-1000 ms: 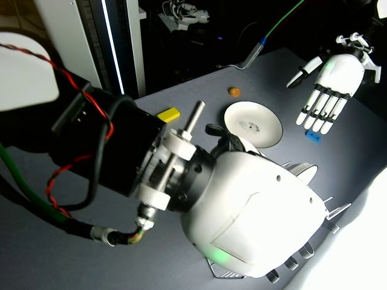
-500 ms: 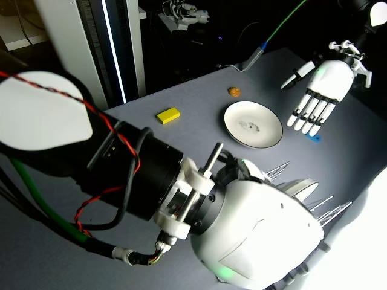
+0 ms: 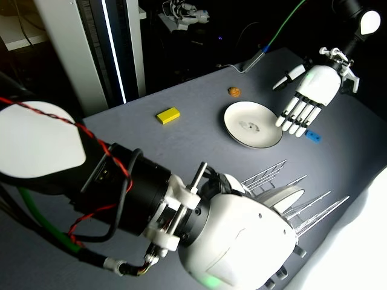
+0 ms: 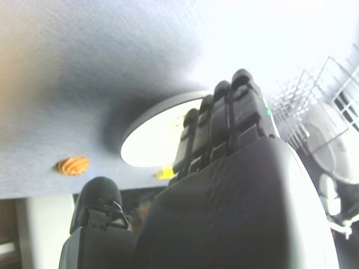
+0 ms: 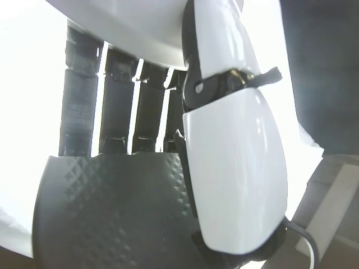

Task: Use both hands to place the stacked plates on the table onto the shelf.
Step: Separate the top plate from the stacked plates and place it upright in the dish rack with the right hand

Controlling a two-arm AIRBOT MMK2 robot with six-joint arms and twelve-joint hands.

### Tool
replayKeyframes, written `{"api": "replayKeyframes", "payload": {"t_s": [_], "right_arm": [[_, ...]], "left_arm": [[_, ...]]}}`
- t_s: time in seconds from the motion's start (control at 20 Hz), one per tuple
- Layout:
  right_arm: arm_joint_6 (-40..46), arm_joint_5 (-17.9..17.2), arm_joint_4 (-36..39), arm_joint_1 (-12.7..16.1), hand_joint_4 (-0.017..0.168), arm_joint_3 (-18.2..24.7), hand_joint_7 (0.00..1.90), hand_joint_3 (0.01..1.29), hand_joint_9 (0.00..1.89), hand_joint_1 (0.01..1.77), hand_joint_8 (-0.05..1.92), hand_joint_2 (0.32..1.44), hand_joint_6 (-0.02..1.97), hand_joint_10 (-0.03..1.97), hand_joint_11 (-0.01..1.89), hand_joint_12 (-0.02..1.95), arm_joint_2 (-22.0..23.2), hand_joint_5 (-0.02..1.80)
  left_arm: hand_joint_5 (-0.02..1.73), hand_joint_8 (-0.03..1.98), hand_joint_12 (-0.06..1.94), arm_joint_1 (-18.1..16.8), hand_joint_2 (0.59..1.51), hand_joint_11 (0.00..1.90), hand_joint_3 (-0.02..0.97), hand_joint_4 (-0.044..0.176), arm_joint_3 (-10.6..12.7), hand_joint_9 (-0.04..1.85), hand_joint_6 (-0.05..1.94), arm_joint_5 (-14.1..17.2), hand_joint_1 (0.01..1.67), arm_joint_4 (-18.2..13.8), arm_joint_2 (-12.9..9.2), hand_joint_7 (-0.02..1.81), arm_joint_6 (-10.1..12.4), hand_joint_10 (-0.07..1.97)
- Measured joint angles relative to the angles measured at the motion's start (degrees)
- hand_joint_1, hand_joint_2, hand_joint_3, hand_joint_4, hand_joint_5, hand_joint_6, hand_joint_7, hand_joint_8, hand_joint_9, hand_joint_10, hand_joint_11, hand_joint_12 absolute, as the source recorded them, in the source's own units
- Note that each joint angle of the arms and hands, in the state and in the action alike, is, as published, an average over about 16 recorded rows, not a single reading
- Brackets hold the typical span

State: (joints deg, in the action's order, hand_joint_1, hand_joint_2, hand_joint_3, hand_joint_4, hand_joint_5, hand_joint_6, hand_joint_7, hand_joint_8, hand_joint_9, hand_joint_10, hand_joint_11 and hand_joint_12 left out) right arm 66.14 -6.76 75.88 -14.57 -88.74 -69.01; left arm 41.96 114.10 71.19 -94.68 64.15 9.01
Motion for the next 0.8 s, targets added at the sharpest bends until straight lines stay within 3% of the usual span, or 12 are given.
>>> {"api": "replayKeyframes", "payload": {"t_s": [0.4,0.8], "right_arm": [[-0.66,-0.14,0.09,-0.86,-0.008,-1.60,1.16,0.01,1.12,1.35,0.62,0.98,0.79,0.75,0.98,1.01,-0.80,0.99],[-0.55,-0.33,-0.06,-1.82,-0.008,-3.22,1.14,0.01,1.13,1.31,0.56,1.00,0.84,0.52,0.96,0.99,-1.73,0.95]], "left_arm": [[0.02,-0.01,-0.01,0.47,1.189,0.02,0.013,-0.002,-0.42,0.02,0.01,-0.11,0.02,0.44,0.11,0.00,0.05,0.02],[0.02,-0.01,-0.01,-0.34,1.190,0.01,0.014,-0.002,-0.01,0.02,0.01,1.43,0.02,0.86,0.35,0.01,0.25,0.02]]}}
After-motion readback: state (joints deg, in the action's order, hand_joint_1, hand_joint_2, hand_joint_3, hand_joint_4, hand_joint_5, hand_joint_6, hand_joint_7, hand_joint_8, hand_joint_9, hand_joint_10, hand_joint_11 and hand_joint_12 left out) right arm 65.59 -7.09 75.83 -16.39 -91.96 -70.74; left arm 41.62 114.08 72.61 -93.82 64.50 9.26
